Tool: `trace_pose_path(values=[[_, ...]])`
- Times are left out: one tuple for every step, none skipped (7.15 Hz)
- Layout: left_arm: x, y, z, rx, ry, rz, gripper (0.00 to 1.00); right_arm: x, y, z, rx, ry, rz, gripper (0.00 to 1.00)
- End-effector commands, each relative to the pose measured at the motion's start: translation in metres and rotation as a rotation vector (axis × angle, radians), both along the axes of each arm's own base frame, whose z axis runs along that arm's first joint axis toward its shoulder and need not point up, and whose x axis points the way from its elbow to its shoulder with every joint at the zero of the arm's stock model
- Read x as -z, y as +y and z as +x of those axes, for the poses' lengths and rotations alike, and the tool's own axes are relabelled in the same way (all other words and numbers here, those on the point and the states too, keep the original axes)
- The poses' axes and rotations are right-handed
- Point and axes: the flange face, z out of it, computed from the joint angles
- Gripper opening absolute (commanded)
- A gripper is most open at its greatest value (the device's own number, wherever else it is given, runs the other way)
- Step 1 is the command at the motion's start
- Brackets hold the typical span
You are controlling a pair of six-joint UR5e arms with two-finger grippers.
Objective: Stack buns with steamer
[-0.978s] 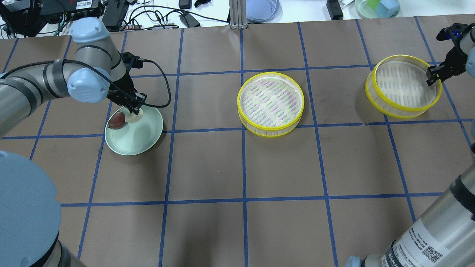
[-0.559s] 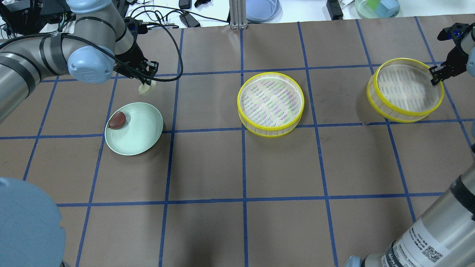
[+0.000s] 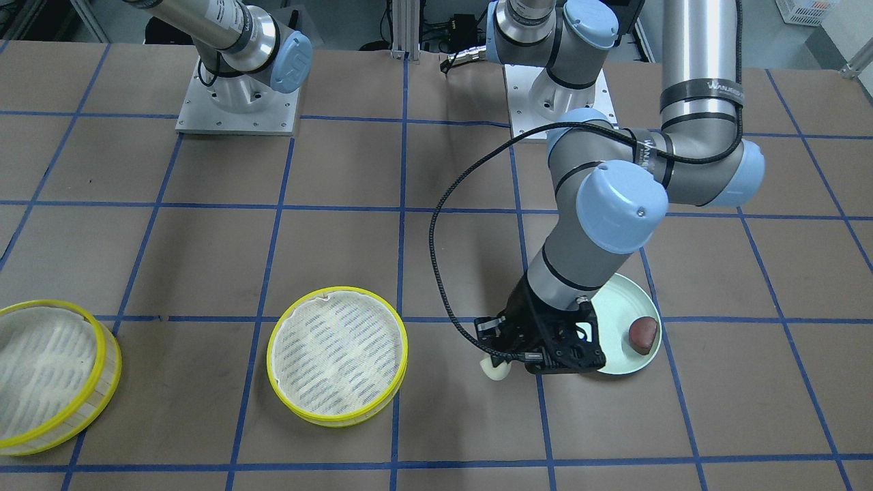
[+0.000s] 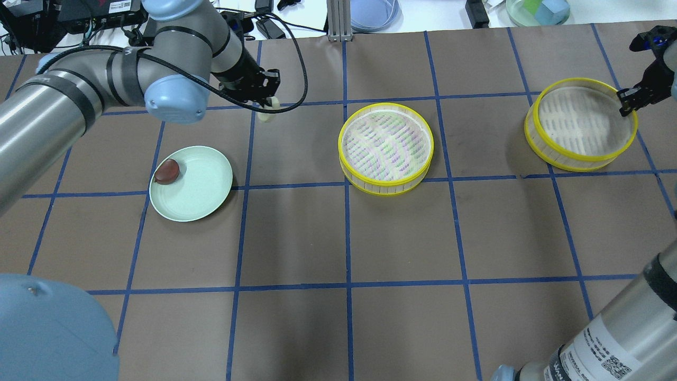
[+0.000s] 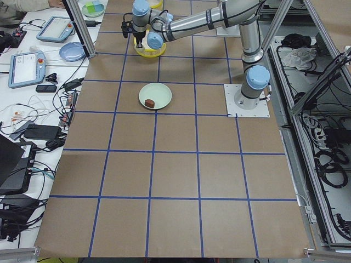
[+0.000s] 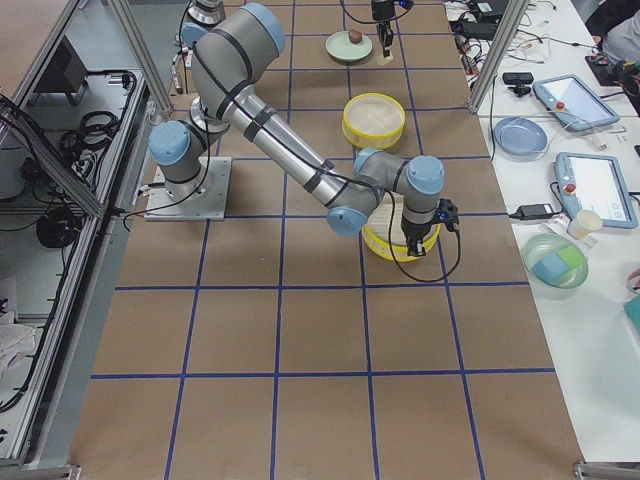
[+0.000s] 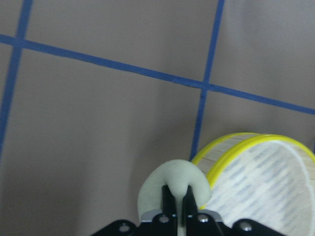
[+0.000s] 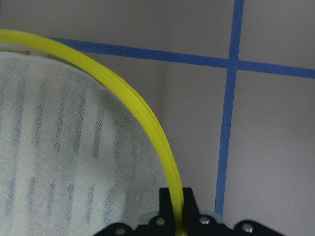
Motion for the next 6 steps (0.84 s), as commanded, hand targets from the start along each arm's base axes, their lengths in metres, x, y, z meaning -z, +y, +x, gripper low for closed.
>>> trace_pose_path(values=[[0.019, 0.002, -0.045, -0.168, 0.182, 0.073, 0.00, -0.022, 0.006, 0.011, -0.001, -0.004, 0.004, 0.00], [0.038, 0.004, -0.053, -0.192, 0.178, 0.114, 0.00, -0.025, 0.008, 0.014, -0.004, -0.003, 0.004, 0.00], [0.062, 0.003, -0.055, -0.194, 0.165, 0.147, 0.00, -0.027, 0.011, 0.016, -0.003, -0.006, 0.008, 0.00], [0.074, -0.001, -0.058, -0.199, 0.169, 0.138, 0.00, -0.037, 0.019, 0.022, 0.020, -0.026, 0.033, 0.00], [0.076, 0.004, -0.069, -0.227, 0.176, 0.158, 0.25, -0.044, 0.025, 0.029, 0.064, -0.052, 0.060, 0.00], [0.076, 0.007, -0.074, -0.262, 0.183, 0.175, 0.85, -0.057, 0.024, 0.046, 0.046, -0.041, 0.051, 0.00]])
